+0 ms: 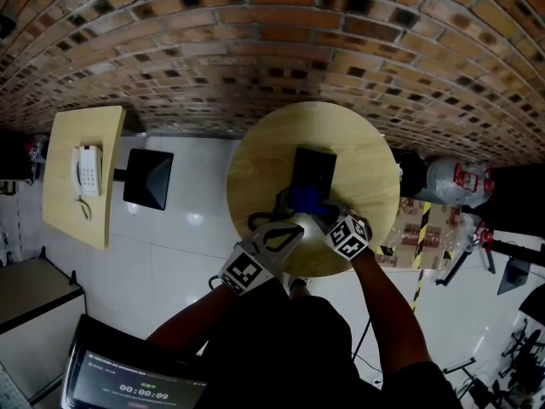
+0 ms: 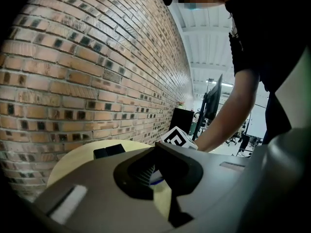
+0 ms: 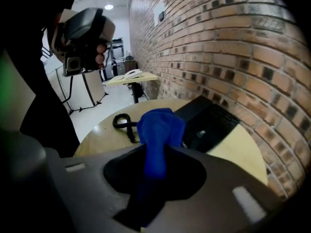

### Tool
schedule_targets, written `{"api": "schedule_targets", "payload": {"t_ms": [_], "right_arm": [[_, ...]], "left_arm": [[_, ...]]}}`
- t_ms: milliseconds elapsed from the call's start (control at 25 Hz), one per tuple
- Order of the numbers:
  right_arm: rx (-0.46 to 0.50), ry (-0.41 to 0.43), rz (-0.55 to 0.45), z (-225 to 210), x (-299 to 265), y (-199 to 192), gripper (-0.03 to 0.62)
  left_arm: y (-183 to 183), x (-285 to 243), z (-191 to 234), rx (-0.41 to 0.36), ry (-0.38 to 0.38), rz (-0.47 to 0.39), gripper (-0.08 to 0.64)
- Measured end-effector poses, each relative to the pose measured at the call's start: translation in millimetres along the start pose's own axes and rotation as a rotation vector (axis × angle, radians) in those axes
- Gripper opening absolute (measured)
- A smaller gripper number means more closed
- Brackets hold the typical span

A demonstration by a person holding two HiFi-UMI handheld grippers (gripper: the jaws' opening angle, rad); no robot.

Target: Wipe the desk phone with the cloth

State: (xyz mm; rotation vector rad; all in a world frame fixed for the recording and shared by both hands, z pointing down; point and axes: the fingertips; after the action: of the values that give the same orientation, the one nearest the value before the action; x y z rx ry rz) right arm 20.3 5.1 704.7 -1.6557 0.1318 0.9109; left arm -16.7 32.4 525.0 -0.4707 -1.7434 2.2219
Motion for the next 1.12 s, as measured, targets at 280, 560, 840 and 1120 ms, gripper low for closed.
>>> {"api": "schedule_targets", "payload": {"t_ms": [280, 560, 840, 1120], "right_arm": [[-0.203, -0.282, -0.008, -92, 59, -46, 0.094], [-0.412, -0.427, 0.102, -134, 97, -138, 0.094], [-0.609, -0.406, 0.03, -137, 92, -154, 0.098], [-0.594, -0.42, 0.03, -141, 93, -155, 0.131]], "left_arm": [[3, -15, -13, -0.003, -0.041, 0.013, 0.0], [-5, -22, -23, -0.005, -0.067, 0.032, 0.0], [-7, -22, -16, 0.0, -0.047, 0.036, 0.0], [-6, -23, -18, 0.005, -0.049, 0.031, 0.0]]}}
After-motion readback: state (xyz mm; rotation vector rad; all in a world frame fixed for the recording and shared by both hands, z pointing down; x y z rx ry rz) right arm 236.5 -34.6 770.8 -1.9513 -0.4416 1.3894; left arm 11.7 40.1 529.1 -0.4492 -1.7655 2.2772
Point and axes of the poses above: the fingertips, and each gripper's own axes: x backward along the fingers, z to its left, y out of its top, and after that the axes turned 11 degrees about -z, right-handed
